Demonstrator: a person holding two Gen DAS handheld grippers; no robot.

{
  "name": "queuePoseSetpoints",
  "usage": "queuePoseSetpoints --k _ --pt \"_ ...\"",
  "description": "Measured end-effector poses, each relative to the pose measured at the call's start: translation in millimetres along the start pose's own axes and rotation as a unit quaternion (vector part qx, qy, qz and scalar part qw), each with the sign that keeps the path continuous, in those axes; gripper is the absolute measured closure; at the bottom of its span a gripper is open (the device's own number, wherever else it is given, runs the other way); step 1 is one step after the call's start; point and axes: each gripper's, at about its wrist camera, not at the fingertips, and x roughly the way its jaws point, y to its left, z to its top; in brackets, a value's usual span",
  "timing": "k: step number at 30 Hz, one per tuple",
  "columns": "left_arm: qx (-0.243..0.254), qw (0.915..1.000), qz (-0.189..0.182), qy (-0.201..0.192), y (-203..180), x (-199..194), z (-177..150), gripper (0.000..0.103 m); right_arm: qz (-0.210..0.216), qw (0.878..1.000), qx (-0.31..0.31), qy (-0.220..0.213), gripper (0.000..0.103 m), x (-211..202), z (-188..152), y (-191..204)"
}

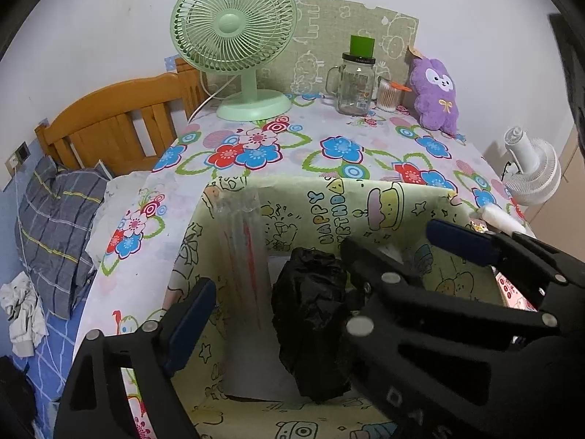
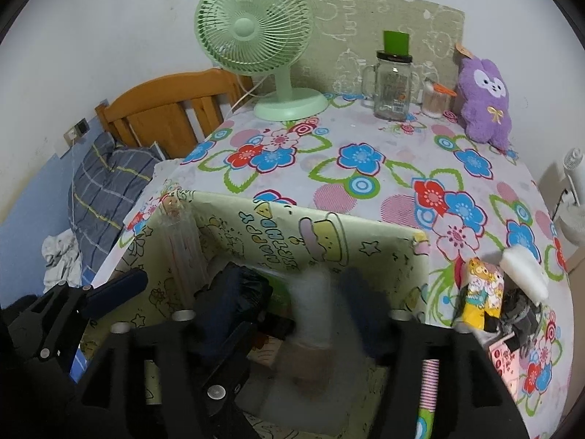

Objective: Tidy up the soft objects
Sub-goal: 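Lower both bags into the fabric box and open both grippers, then withdraw both grippers from the box toward the remaining table items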

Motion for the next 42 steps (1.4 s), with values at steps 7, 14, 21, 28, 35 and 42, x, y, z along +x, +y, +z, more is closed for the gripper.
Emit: queuePoseSetpoints --k 7,14,21,28,35,42 --pt "0.003 1.0 -0.003 -0.007 -6 -5 2 0.004 -0.013 1.0 0.001 -0.009 0.03 -12 0 -5" --pt "0.01 0.9997 -0.007 -0.02 -16 -17 6 0.002 -0.019 0.999 0.006 -0.025 0.027 -29 -1 -13" --pt "0.014 0.999 -0.009 -0.04 -26 -33 7 0.001 -0.023 0.999 0.005 -0.046 0.025 -49 -1 -19" --pt "0.021 0.9978 -0.012 -0.062 -39 -50 10 0.001 -0.03 0.997 0.008 -0.07 0.022 -73 -3 -26" --pt "0.024 0.9961 -0.013 -0.085 -54 -65 8 0.0 -0.045 0.995 0.014 -0.091 0.015 -93 -6 -37" --pt "0.026 0.9946 -0.017 -0.099 -71 -75 8 0.0 -0.057 0.992 0.027 -0.105 0.011 -111 -13 -50"
